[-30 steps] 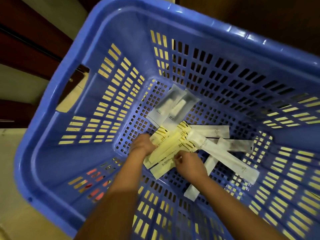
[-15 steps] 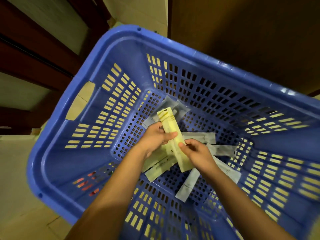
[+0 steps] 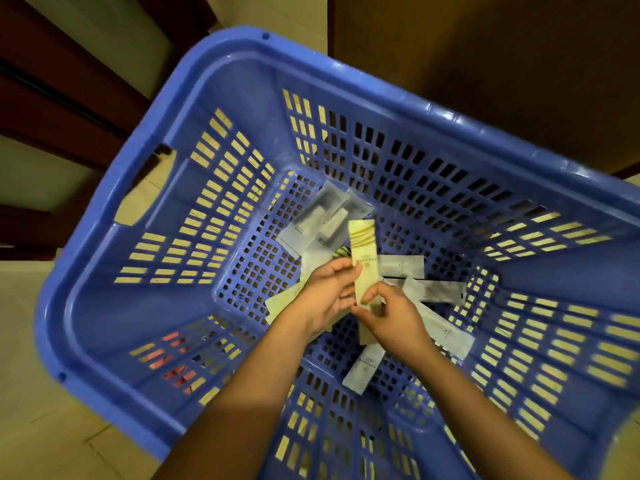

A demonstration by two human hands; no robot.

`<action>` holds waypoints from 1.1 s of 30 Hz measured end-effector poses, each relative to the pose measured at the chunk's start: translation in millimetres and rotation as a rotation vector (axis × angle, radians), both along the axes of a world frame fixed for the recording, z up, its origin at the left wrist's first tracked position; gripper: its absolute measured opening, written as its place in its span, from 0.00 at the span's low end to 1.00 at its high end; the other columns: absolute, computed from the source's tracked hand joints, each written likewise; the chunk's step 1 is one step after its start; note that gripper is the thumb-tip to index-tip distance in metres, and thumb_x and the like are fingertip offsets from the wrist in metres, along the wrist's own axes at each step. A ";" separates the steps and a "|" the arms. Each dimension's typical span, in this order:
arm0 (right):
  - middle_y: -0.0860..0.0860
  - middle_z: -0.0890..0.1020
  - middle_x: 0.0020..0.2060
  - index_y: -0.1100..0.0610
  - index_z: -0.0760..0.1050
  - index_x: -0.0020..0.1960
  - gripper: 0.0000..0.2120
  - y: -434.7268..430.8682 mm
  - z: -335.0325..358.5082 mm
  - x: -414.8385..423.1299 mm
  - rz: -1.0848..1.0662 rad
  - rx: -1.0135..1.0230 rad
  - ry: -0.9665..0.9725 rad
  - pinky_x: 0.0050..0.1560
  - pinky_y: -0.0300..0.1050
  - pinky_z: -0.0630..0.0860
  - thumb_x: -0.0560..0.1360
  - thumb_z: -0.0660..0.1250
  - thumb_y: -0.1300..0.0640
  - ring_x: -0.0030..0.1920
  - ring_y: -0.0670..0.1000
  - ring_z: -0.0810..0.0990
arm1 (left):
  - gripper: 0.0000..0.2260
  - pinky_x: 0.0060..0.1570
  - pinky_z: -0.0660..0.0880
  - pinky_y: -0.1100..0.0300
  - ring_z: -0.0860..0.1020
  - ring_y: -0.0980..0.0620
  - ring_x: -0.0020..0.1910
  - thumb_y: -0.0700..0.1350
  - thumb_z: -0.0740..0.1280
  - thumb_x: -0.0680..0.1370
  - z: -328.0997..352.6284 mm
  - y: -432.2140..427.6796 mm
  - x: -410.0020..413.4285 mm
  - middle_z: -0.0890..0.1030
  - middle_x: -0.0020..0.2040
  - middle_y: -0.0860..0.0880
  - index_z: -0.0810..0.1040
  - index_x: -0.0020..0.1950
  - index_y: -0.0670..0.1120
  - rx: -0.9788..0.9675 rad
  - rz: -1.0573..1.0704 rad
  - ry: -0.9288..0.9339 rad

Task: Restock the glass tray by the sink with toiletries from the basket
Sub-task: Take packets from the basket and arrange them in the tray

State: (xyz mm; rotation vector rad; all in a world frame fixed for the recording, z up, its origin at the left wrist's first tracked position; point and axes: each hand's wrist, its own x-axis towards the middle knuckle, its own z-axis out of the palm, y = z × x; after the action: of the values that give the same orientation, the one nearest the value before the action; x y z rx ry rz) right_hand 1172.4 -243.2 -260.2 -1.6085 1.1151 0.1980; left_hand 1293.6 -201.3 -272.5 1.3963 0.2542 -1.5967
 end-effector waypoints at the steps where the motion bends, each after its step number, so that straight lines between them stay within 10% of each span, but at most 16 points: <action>1: 0.49 0.73 0.40 0.51 0.67 0.42 0.09 2.3 -1.4 -0.3 -0.050 0.005 0.014 0.30 0.36 0.64 0.75 0.67 0.58 0.32 0.45 0.70 | 0.08 0.40 0.81 0.61 0.83 0.54 0.39 0.38 0.62 0.79 -0.3 1.1 0.7 0.83 0.46 0.45 0.76 0.56 0.41 0.012 -0.005 -0.006; 7: 0.50 0.68 0.34 0.54 0.61 0.37 0.17 -3.0 -4.4 -5.8 -0.337 0.157 0.026 0.39 0.45 0.67 0.73 0.67 0.68 0.34 0.48 0.69 | 0.06 0.40 0.75 0.67 0.78 0.55 0.39 0.37 0.64 0.78 -7.6 9.9 6.2 0.81 0.43 0.49 0.78 0.53 0.44 0.185 -0.062 -0.383; 10: 0.50 0.67 0.35 0.54 0.61 0.38 0.18 -9.0 -6.4 -10.5 -0.417 0.219 0.021 0.43 0.45 0.69 0.72 0.67 0.70 0.36 0.49 0.69 | 0.12 0.45 0.74 0.61 0.78 0.49 0.48 0.42 0.67 0.77 -22.2 25.2 16.2 0.78 0.50 0.49 0.75 0.59 0.44 0.436 -0.356 -0.922; 18: 0.51 0.69 0.35 0.53 0.61 0.40 0.18 -6.7 -19.3 -26.2 -0.480 0.333 0.106 0.37 0.44 0.69 0.72 0.67 0.71 0.34 0.50 0.70 | 0.25 0.62 0.69 0.51 0.68 0.43 0.65 0.50 0.64 0.78 -48.9 56.3 17.9 0.65 0.68 0.44 0.60 0.72 0.46 0.404 -1.172 -1.204; 27: 0.51 0.71 0.33 0.57 0.67 0.51 0.15 5.3 -27.2 -36.9 -0.400 0.380 0.233 0.48 0.53 0.75 0.71 0.70 0.69 0.37 0.53 0.74 | 0.18 0.47 0.74 0.50 0.76 0.40 0.56 0.36 0.54 0.79 -36.5 51.6 15.7 0.74 0.63 0.41 0.63 0.70 0.42 0.460 -1.373 -1.340; 33: 0.53 0.76 0.37 0.61 0.72 0.43 0.08 -1.2 10.8 -40.6 -0.364 0.409 0.185 0.46 0.51 0.76 0.71 0.68 0.71 0.43 0.54 0.77 | 0.09 0.46 0.76 0.51 0.78 0.41 0.50 0.39 0.61 0.78 9.7 38.2 27.0 0.80 0.53 0.41 0.75 0.57 0.44 0.372 -0.846 -0.834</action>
State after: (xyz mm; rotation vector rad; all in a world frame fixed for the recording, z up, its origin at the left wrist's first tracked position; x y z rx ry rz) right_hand 1131.7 -244.4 -249.4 -1.0229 1.3869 0.3156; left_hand 1320.6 -163.0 -262.8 2.5421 -0.6499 -1.4448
